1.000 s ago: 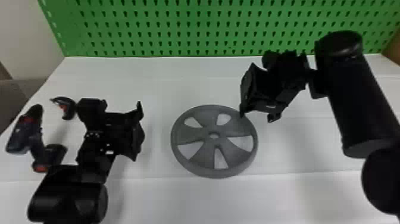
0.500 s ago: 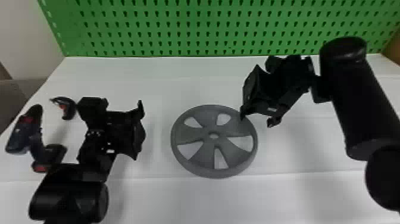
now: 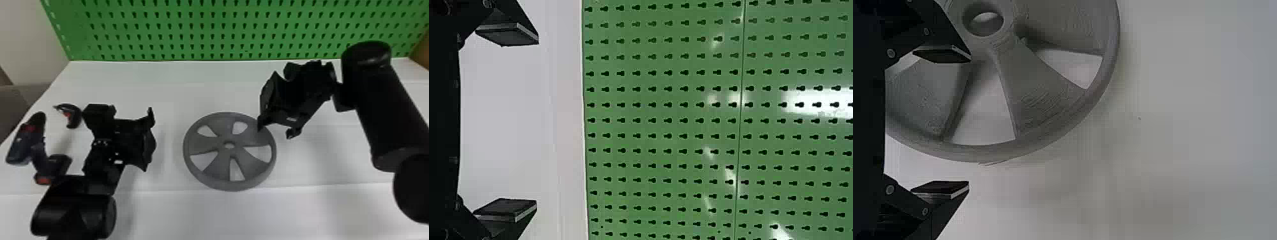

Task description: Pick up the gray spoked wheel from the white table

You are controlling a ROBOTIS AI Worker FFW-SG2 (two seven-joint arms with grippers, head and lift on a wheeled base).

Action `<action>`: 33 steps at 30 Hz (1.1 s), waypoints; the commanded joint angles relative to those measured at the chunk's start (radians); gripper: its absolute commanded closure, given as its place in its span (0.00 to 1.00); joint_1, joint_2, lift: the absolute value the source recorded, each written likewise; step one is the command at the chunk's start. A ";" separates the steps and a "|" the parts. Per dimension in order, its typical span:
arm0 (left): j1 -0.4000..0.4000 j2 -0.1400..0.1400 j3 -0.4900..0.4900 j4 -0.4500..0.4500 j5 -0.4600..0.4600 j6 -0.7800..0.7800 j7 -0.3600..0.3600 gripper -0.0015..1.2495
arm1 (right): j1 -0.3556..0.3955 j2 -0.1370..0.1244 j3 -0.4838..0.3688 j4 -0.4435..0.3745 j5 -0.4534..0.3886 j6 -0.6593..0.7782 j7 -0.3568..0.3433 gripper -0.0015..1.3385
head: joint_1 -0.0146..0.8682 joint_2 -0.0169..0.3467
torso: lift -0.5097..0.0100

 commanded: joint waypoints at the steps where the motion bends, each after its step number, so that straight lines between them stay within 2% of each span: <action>1: 0.000 0.000 0.002 0.000 0.000 0.000 0.000 0.10 | 0.003 -0.004 0.002 -0.006 -0.003 0.003 0.001 0.28 | 0.89 0.14 | 0.77; 16: -0.001 0.000 -0.001 0.000 0.000 0.000 0.000 0.10 | 0.012 -0.004 0.031 -0.006 -0.005 0.003 -0.001 0.28 | 0.89 0.14 | 0.77; 28: -0.001 0.000 0.001 0.000 0.002 0.000 0.000 0.10 | 0.058 -0.007 0.035 -0.008 -0.005 0.003 0.001 0.28 | 0.89 0.14 | 0.77; 33: -0.003 0.000 0.001 0.000 0.002 0.000 0.000 0.10 | 0.064 -0.009 0.065 -0.008 -0.005 0.003 0.001 0.28 | 0.89 0.14 | 0.77</action>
